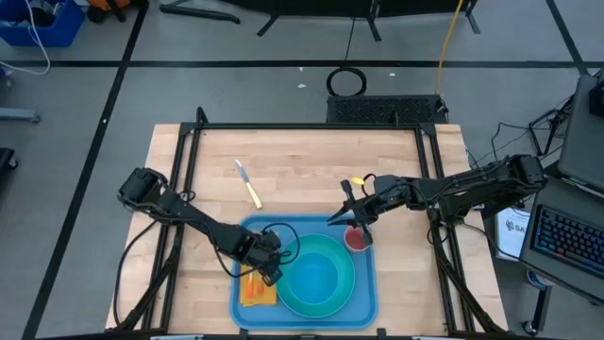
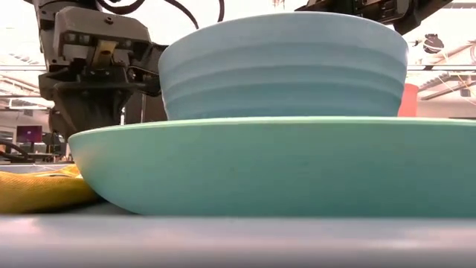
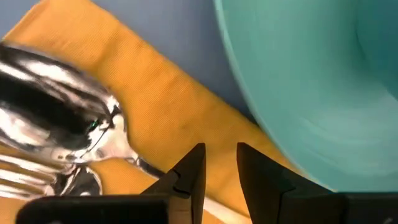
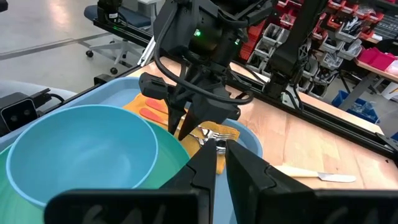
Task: Set up tray
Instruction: Adjust the orange spoon on the yellow napkin, then put the yellow knife on the yellow napkin to the right of the orange spoon
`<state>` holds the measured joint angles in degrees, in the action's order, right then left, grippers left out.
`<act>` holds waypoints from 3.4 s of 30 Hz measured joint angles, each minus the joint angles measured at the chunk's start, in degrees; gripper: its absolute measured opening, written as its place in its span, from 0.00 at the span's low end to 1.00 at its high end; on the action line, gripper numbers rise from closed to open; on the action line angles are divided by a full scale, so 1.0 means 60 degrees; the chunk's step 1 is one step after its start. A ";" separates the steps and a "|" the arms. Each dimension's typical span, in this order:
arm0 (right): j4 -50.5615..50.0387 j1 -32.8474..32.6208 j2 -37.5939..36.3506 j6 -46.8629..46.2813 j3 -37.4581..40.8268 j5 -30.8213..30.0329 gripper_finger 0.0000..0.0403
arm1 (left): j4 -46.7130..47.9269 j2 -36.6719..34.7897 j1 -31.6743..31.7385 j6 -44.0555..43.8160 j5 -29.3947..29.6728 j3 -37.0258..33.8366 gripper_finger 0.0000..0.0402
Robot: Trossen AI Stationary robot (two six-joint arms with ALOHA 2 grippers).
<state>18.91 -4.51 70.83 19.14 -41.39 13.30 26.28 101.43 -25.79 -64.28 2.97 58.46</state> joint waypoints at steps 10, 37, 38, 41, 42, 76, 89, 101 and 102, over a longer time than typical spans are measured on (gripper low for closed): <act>0.0001 0.0000 0.0000 0.0000 0.0004 0.0000 0.07 | 0.0357 -0.0004 -0.0237 -0.0506 -0.0037 0.0000 0.23; 0.0527 -0.0007 0.0004 -0.0400 0.0007 -0.0541 0.07 | 0.0249 -0.1706 -0.1944 0.0469 0.5637 0.0000 0.23; 0.0528 -0.0006 0.0004 -0.0513 0.0007 -0.0733 0.07 | 0.0250 -0.1767 -0.2068 0.0449 0.5925 0.0000 0.22; 0.0458 0.0007 0.0019 -0.0646 0.0007 -0.1009 0.07 | 0.0386 -0.1810 -0.2395 0.0446 0.6603 0.0004 0.14; 0.0512 0.0004 0.0082 -0.0790 0.0007 -0.1118 0.07 | 0.0458 -0.1807 -0.2478 0.0445 0.6805 0.0004 0.10; -0.5186 0.2269 0.5293 -0.3814 -0.7176 0.1239 0.00 | 0.0836 -0.1647 -0.5146 0.0030 1.2435 0.0000 0.03; -0.6632 0.3623 0.6950 -0.4504 -1.0479 0.3289 0.00 | 0.0927 -0.1650 -0.5390 0.0174 1.2855 0.0000 0.08; -0.9743 0.4378 0.9583 -0.4434 -1.5111 0.2687 0.00 | 0.1039 -0.1650 -0.5554 0.0431 1.3548 0.0000 0.01; -1.0079 0.4512 0.9731 -0.4486 -1.5162 0.2888 0.00 | 0.1079 -0.1650 -0.5631 0.0442 1.3621 -0.0004 0.01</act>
<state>-41.56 22.56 129.21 -7.78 -132.36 30.63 32.75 91.53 -59.58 -61.63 84.70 58.43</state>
